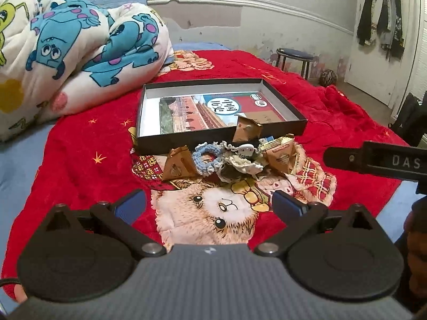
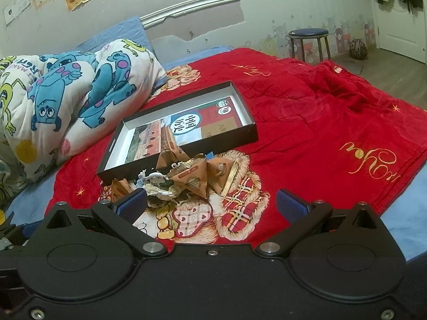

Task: Organize objects
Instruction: 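Move both tools toward the pile of brown paper triangle packets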

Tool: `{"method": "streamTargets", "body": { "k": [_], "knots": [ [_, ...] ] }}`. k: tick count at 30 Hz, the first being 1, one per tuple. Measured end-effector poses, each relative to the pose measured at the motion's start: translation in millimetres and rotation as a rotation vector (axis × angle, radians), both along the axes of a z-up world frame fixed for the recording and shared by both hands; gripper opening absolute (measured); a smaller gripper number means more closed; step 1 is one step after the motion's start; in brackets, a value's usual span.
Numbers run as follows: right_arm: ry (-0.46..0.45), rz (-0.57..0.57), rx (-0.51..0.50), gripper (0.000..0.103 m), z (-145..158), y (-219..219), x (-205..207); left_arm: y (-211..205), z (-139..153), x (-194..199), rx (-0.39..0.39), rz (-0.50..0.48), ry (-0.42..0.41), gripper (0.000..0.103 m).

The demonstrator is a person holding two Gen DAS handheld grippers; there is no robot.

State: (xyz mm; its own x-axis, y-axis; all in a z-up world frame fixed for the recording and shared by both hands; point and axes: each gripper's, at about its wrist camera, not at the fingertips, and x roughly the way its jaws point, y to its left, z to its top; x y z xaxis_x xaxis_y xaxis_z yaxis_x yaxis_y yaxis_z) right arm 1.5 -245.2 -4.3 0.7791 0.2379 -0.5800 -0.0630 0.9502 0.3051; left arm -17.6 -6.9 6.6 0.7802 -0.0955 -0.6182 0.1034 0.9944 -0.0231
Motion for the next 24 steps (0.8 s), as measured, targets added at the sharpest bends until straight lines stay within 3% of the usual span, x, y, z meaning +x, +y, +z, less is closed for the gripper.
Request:
{"method": "streamTargets", "body": {
  "k": [4,11,24],
  "knots": [
    [0.006,0.013,0.012,0.103,-0.9,0.6,1.3,2.4,3.0,0.2,0.001,0.02,-0.017,0.103],
    [0.015,0.01,-0.013,0.103,-1.7,3.3,3.9,-3.2,6.0,-1.0,0.108,0.079,-0.059,0.103],
    [0.01,0.007,-0.025,0.103,-3.7,7.9,6.5,0.4,3.2,1.0,0.084,0.068,-0.031,0.103]
  ]
}}
